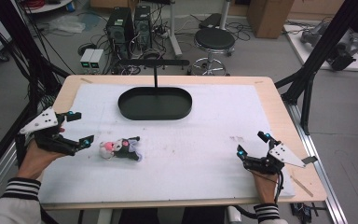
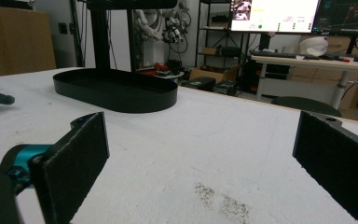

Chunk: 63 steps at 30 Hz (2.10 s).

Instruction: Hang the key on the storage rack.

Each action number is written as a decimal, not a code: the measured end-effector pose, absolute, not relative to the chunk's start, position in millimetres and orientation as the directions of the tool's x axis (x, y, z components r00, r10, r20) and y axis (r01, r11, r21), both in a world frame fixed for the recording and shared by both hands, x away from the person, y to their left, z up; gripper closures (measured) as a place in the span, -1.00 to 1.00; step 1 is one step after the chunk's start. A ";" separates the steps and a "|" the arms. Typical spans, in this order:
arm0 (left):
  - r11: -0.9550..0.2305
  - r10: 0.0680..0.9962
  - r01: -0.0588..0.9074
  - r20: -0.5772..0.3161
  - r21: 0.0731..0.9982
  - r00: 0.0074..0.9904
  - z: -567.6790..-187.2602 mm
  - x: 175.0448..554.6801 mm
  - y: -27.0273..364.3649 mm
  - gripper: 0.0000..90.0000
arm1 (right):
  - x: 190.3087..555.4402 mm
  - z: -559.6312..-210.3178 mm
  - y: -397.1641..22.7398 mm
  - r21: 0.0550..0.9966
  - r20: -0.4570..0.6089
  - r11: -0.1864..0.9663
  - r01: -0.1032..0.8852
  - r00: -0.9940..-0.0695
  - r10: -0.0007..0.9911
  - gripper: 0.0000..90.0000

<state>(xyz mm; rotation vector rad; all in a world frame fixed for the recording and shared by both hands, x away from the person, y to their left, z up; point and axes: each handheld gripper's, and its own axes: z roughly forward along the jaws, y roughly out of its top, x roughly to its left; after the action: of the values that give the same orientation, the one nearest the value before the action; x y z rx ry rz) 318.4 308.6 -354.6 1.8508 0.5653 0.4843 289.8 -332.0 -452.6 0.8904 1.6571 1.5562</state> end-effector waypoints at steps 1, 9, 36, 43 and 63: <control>-0.320 0.581 0.150 0.069 0.936 0.811 -352.9 319.9 307.6 -0.96 | 289.7 -452.6 -331.8 0.999 -0.026 0.047 0.027 -0.530 0.847 -0.94; -0.446 0.437 0.142 0.076 0.884 0.896 -344.7 334.7 286.7 -0.96 | 289.6 -452.5 -331.6 0.998 -0.030 0.052 0.026 -0.528 0.849 -0.94; -0.788 0.279 0.185 0.072 0.587 0.958 -369.9 362.1 238.4 -0.96 | 289.6 -452.6 -332.2 0.999 -0.023 0.045 0.029 -0.530 0.847 -0.94; -0.848 0.259 0.194 0.067 0.494 0.963 -381.4 363.7 230.0 -0.93 | 289.5 -452.6 -332.1 0.999 -0.023 0.044 0.028 -0.530 0.847 -0.94; -0.892 0.242 0.208 0.036 0.400 0.970 -395.1 366.5 223.2 -0.42 | 289.5 -452.6 -332.5 0.999 -0.018 0.039 0.029 -0.529 0.848 -0.94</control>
<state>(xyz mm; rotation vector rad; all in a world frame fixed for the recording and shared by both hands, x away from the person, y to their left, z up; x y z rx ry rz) 366.5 223.2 -395.1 2.7151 0.3239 0.1186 289.5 -332.5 -452.6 0.8986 1.6519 1.5639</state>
